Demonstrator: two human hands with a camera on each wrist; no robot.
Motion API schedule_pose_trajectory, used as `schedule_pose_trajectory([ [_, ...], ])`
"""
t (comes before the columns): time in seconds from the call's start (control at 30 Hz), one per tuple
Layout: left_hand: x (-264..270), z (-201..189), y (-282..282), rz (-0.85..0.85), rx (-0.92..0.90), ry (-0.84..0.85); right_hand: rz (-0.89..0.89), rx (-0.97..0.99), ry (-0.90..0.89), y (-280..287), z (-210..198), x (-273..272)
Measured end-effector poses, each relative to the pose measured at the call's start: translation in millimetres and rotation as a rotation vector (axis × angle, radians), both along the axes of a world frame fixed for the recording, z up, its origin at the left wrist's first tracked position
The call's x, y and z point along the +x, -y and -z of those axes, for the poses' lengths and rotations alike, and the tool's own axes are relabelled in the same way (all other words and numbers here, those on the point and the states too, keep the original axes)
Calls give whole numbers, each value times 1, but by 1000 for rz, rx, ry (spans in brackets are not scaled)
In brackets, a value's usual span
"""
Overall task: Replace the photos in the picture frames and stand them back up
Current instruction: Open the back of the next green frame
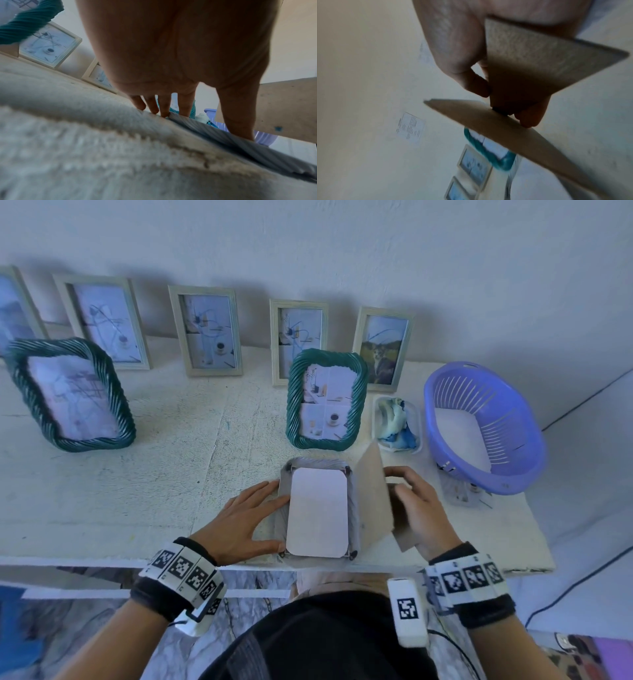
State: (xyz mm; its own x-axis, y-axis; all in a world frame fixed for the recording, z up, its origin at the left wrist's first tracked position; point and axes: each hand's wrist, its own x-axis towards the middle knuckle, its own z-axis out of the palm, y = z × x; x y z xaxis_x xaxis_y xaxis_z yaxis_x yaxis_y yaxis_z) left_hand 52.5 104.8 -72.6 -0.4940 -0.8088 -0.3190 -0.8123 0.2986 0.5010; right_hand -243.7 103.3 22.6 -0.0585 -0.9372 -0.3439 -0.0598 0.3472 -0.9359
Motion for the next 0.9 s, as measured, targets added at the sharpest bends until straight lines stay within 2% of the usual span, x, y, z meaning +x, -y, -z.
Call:
schedule_pose_trajectory([
  [0.07, -1, -1, -1, -3, -4, 4, 5, -28, -9, 1, -1, -19],
  [0.1, -1, 0, -2, -5, -9, 4, -30, -59, -120, 4, 3, -29],
  [0.2, -3, 0, -3, -14, -23, -7, -243, -174, -709, 8, 17, -44],
  [0.27, -4, 1, -3, -15, -30, 0, -337, -181, -929, 7, 26, -37],
  [0.37, -5, 2, -3, -23, -24, 4, -417, -121, -1087, 4, 42, -21],
  [0.53, -6, -1, -5, -36, -14, -13, -419, -67, -1342, -2, 51, -10],
  [0.57, -6, -1, -5, -37, -19, -14, -415, -112, -1372, -3, 50, -6],
  [0.63, -6, 0, -5, -39, -26, -13, -452, -297, -1319, -6, 48, 5],
  [0.7, -5, 0, -5, -39, -27, -15, -620, -439, -1193, -11, 47, 20],
  [0.8, -5, 1, -4, -36, -33, -20, -877, -462, -1138, -18, 54, 39],
  [0.9, -5, 0, -4, -29, -32, -17, -938, -459, -1176, -16, 59, 44],
])
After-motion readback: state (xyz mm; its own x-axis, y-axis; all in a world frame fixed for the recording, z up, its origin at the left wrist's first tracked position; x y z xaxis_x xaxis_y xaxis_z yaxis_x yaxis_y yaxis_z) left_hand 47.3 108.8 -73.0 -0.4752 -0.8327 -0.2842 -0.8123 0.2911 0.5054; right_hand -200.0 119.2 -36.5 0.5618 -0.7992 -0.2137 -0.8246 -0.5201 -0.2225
